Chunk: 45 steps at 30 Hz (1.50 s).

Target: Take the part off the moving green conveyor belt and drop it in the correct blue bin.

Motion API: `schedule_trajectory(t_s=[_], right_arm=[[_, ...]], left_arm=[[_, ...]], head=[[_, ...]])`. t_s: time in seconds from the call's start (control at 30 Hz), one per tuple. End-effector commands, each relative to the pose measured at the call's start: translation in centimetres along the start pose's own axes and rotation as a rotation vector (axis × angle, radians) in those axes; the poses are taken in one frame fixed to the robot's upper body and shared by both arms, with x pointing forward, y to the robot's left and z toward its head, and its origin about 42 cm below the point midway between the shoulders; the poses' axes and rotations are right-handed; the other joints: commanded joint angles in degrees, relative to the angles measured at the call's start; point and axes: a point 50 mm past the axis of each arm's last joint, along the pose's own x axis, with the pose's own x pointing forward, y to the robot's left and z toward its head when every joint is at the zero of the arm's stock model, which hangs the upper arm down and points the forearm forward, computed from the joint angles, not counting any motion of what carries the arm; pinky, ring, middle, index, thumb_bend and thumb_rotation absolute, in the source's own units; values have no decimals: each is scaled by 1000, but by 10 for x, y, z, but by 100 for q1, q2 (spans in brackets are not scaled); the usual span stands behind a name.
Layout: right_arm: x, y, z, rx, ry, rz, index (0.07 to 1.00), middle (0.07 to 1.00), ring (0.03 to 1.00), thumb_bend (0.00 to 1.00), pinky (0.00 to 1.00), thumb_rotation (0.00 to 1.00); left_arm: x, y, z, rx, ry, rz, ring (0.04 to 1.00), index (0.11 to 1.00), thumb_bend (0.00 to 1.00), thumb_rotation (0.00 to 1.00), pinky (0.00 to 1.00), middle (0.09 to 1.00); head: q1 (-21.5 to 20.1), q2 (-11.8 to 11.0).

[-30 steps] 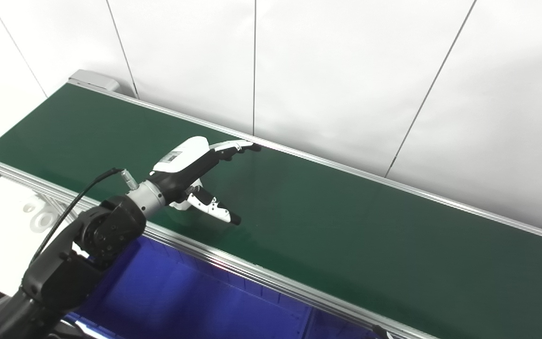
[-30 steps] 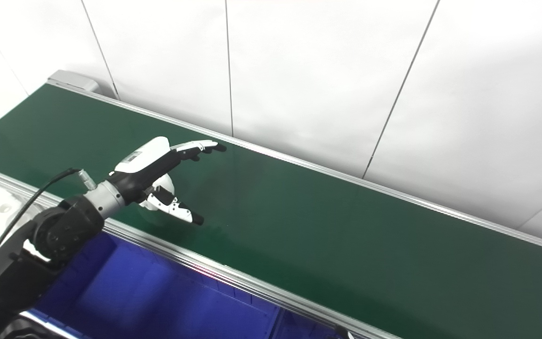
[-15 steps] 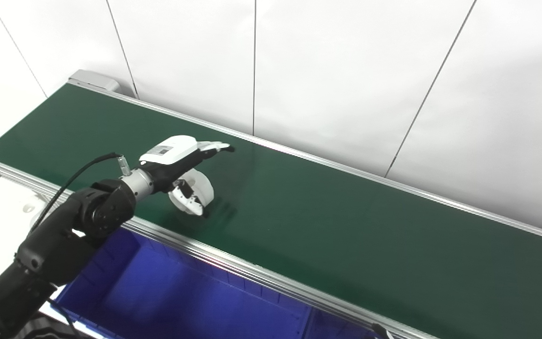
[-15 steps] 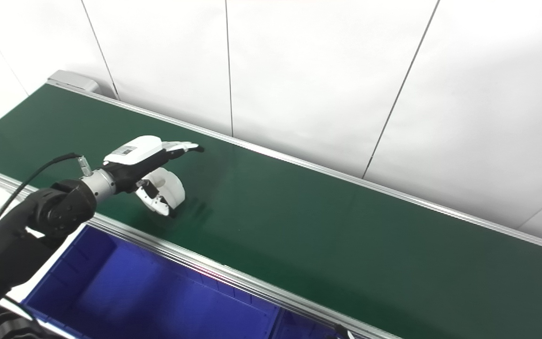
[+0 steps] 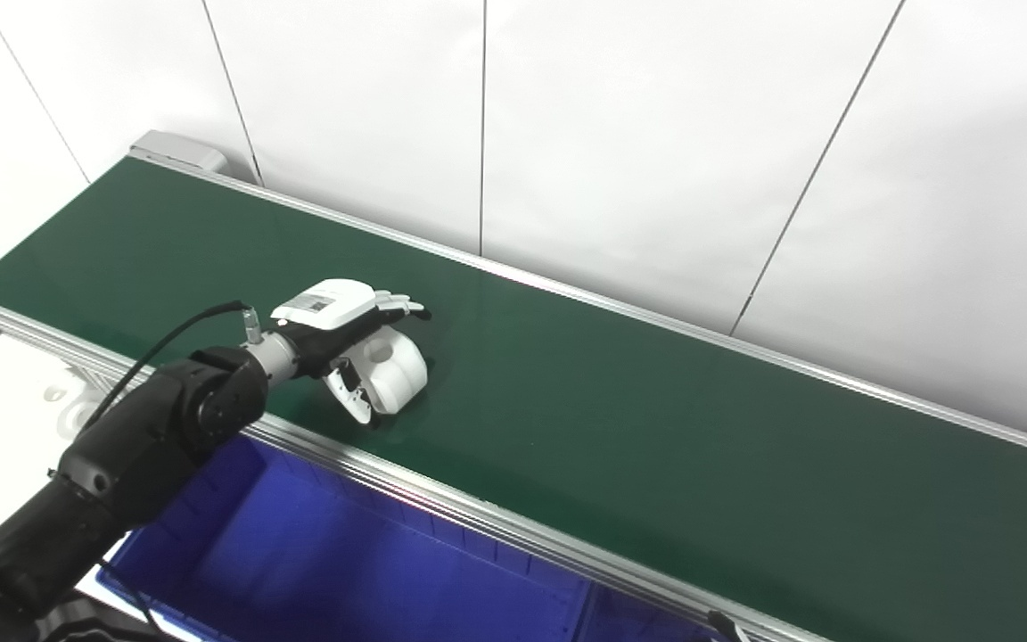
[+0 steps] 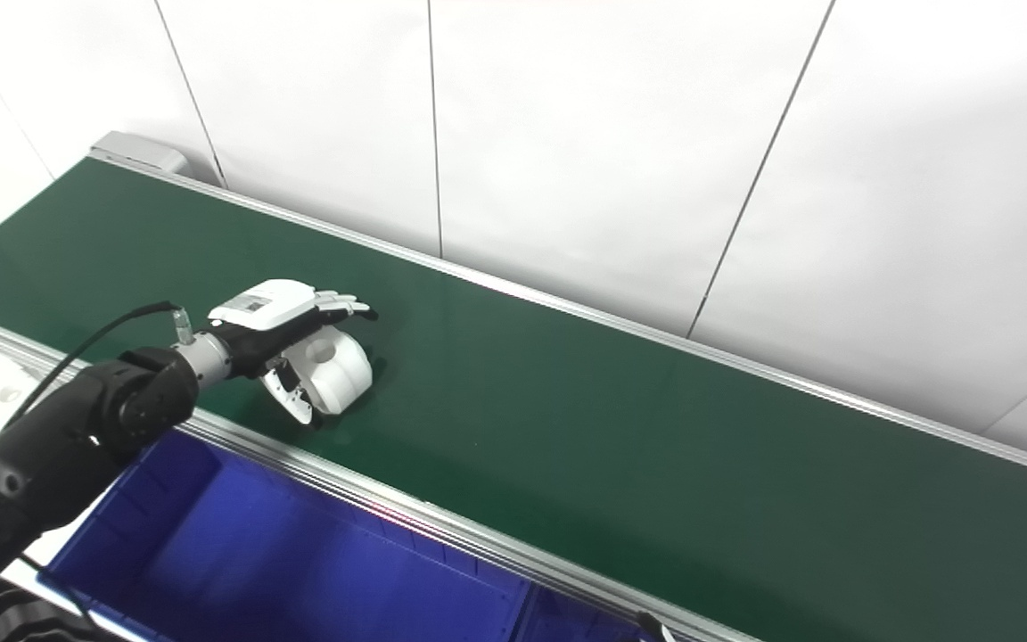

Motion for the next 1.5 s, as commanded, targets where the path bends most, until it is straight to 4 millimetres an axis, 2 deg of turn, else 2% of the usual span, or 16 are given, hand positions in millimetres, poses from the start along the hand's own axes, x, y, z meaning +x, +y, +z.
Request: schedule_trajectory(t_s=[0.0,0.03,0.07,0.13,0.37,0.47,0.57,0.67,0.7,0.73,0.83,0.93,0.97,1.03,1.1,1.47], right_arm=[[2,-3,8,31,-67,-13,868,763,733,610,706,406],[2,-3,8,33,-67,-15,870,766,733,607,683,399],[2,-3,7,32,-67,-15,869,766,732,601,674,388],[3,-4,7,27,-70,-15,868,764,726,597,638,390],[2,-3,9,28,-73,-18,870,765,736,596,707,395],[1,-3,10,23,-80,-17,876,776,746,594,649,392],[-1,-1,14,28,-88,-26,870,770,720,605,512,402],[-2,2,18,36,-94,-28,867,770,709,614,476,413],[-2,3,20,42,-101,-28,861,767,713,619,492,417],[-3,5,23,50,-105,-27,860,766,713,620,496,418],[-4,6,28,66,-114,-24,836,761,735,658,657,412],[-6,7,34,76,-122,-27,835,770,749,707,731,426],[-7,6,35,78,-122,-28,837,777,759,748,753,428],[-9,5,40,73,-125,-34,839,783,767,768,766,430],[-10,4,44,58,-123,-27,855,803,786,768,789,448],[-6,-3,59,82,-136,-38,882,840,837,705,852,421]], left_arm=[[8,10,1,-22,-55,103,779,790,769,0,715,798],[10,6,0,-50,-83,130,724,738,736,0,655,745],[11,3,1,-76,-110,164,638,597,607,0,573,598],[12,-3,3,-124,-154,226,494,515,522,0,482,515],[14,-11,13,-214,-261,327,447,503,501,0,467,498],[9,-10,16,-232,-281,363,449,501,501,0,464,499],[1,-6,19,-247,-294,392,451,506,501,0,463,492],[-5,-3,20,-261,-303,407,443,512,501,0,452,491],[-9,-1,20,-267,-307,414,438,515,501,0,442,491],[-15,2,21,-282,-314,423,437,515,501,0,440,491],[-29,3,26,-330,-342,432,440,509,501,0,442,498],[-37,-3,29,-370,-360,429,450,504,501,0,455,497],[-40,-6,31,-388,-364,426,454,503,501,0,458,496],[-48,-11,38,-419,-381,422,456,503,500,0,466,495],[-55,-15,50,-450,-408,426,460,500,501,0,474,496],[-84,-46,115,-617,-514,406,415,514,500,0,387,504]], head=[[-10,14],[-15,14],[-15,14],[-11,30],[-44,106],[-226,288],[-485,494],[-766,653],[-1366,921],[-1600,1044],[-1972,1256],[-2423,1563],[-2423,1563],[-2592,1867],[-2604,1979],[-2569,2340]])
